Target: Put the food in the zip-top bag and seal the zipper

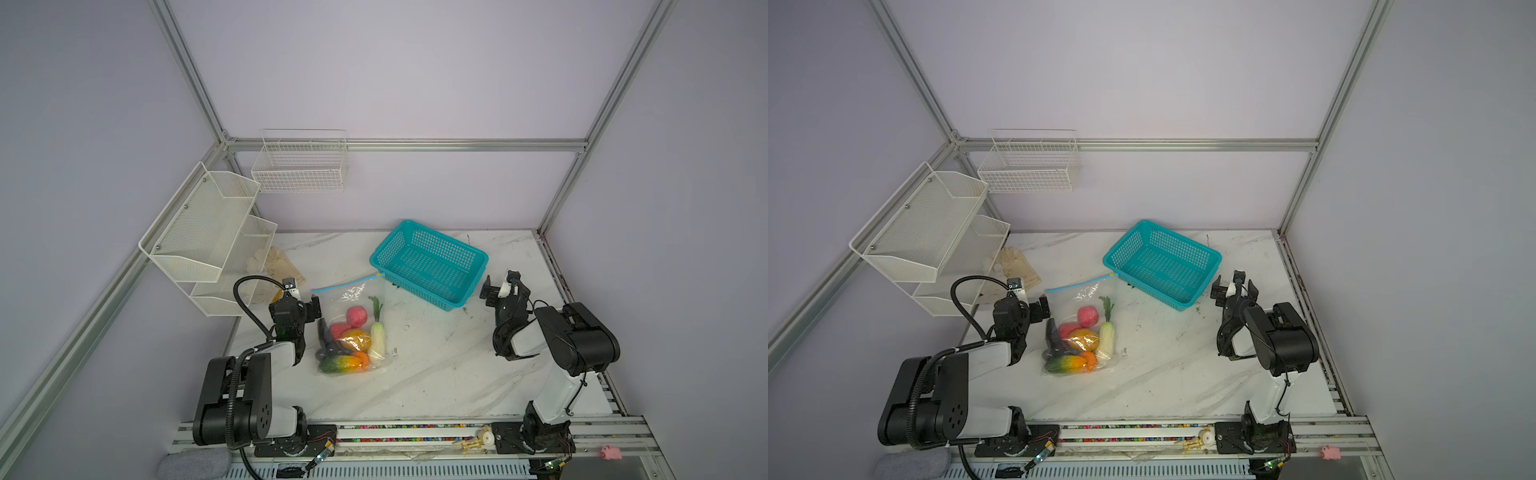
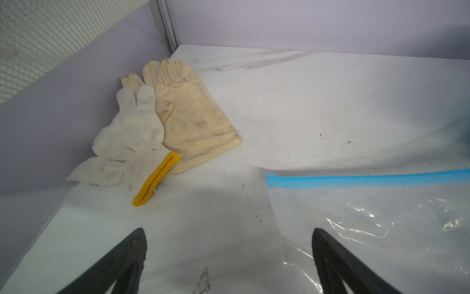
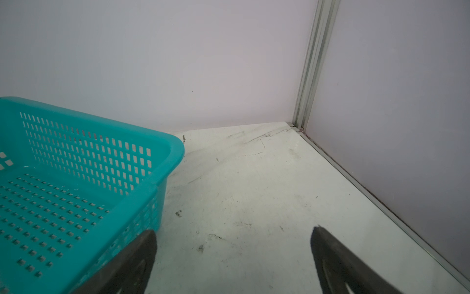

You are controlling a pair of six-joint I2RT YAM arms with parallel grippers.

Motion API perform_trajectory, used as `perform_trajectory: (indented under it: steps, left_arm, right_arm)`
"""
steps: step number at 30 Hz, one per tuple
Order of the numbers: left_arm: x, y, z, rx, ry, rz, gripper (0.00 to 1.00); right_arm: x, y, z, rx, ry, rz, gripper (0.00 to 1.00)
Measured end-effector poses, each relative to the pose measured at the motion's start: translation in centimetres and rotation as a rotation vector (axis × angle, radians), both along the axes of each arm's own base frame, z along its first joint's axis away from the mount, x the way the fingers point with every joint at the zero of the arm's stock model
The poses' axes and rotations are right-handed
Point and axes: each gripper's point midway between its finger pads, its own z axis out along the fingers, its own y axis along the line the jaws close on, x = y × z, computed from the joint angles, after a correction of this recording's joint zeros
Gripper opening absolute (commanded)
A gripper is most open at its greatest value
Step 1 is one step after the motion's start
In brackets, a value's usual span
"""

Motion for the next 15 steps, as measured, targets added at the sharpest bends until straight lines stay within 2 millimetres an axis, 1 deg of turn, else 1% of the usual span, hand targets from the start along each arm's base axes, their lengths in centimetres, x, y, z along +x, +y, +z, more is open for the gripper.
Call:
perform_trajectory:
  steps: [4,10,11,13,15]
  left_arm:
    - [-0.1,-0.1,1.7,-0.020,-0.113,0.006,1.00]
    - [0.1,-0.5,2.6,-0.024,-0.179,-0.017,1.00]
    - [0.2,-0.6,2.6,-0.023,-0.187,-0.023,1.00]
    - [0.6,-0.9,1.9,-0.026,-0.181,-0.040,1.00]
    - [0.8,-1.3,0.4,-0.029,-0.148,-0.062,1.00]
  right_arm:
    - [0.0,0.0,0.0,0.003,-0.001,0.000,0.97]
    - [0.0,0.0,0.0,0.003,-0.001,0.000,0.97]
    - [0.0,0.0,0.0,0.003,-0.001,0.000,0.97]
    - [0.0,0.0,0.0,0.003,-0.001,-0.001,0.97]
    - [0.0,0.0,0.0,0.003,-0.001,-0.001,0.97]
